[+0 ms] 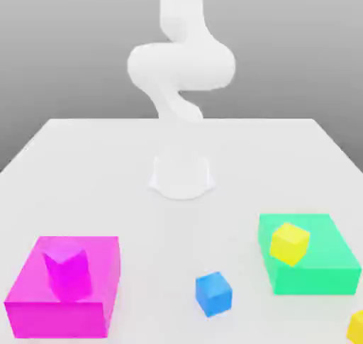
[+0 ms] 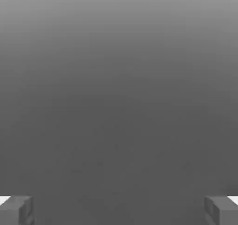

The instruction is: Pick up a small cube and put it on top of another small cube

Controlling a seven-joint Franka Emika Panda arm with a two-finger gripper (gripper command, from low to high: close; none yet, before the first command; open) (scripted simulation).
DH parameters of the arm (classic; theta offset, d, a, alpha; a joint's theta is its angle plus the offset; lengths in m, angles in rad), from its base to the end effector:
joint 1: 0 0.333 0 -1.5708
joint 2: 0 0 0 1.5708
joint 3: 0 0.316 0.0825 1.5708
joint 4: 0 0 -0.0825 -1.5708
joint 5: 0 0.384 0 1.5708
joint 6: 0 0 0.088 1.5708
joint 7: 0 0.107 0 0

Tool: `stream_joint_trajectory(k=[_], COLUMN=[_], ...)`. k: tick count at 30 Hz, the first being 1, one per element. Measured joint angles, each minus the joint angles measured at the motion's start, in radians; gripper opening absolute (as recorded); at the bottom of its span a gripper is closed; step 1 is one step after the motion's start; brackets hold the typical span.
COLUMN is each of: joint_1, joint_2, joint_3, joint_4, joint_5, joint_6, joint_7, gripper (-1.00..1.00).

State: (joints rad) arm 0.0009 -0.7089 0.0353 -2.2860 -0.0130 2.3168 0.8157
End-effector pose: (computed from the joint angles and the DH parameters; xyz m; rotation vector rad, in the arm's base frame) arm 0.3783 0.0184 0.6867 -2.5048 1.0208 -0.9762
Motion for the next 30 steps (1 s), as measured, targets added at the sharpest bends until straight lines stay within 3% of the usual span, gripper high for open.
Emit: stream_joint_trajectory(k=[17,30], joint_1=[0.052,0.199], joint_2=[0.622,1.088], joint_3=[0.224,0.275], joint_4=[0.095,0.165], joint_5=[-0.157,-0.249], joint_6=[0.116,0.207], joint_7=[0.158,0.260], gripper=[0.00,0.00])
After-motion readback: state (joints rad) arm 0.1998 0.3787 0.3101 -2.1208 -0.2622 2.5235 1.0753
